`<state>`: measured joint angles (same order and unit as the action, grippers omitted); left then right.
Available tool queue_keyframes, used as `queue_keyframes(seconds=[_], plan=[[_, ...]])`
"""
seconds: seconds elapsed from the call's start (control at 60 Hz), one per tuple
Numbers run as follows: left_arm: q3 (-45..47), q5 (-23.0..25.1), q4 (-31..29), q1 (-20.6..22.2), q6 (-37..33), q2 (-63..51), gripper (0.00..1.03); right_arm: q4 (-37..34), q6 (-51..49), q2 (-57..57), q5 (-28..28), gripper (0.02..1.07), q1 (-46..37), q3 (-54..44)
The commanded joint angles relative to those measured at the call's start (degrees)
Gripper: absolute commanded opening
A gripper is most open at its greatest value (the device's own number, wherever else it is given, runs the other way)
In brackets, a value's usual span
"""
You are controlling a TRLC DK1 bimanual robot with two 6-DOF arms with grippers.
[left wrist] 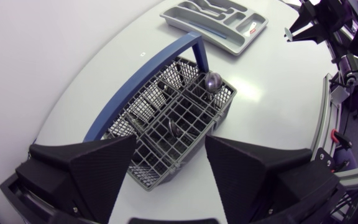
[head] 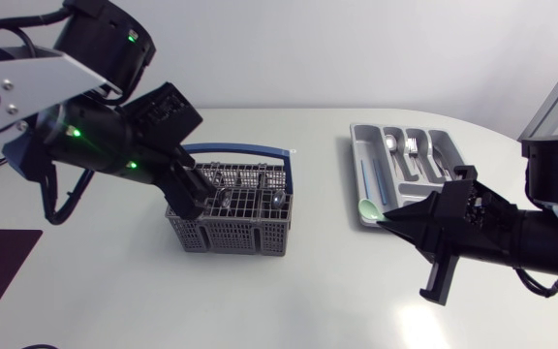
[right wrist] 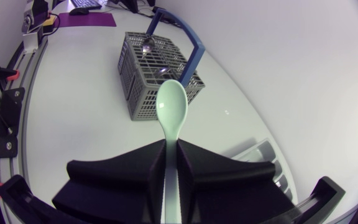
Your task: Unload the cutlery basket into the drawer organizer.
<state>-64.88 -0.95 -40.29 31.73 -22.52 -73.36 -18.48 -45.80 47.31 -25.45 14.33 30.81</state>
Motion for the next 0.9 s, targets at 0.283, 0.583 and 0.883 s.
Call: queue_keyframes(seconds=[0.283,0.583,0.883], plan=[[3.97,-13.55,9.18,6.59,4.68,-7.58,0.75,-9.03,-12.56,7.97,-6.01,0.08,-10.55,7.34],[3.89,-17.42,11.9,6.95,5.91,-11.01,0.68,-17.82,-24.34,18.78,-8.3,0.08,-19.07,15.95],[3.71,-18.82,12.34,7.56,6.88,-13.12,0.65,-20.46,-29.7,26.61,-9.18,0.08,-24.17,21.66]])
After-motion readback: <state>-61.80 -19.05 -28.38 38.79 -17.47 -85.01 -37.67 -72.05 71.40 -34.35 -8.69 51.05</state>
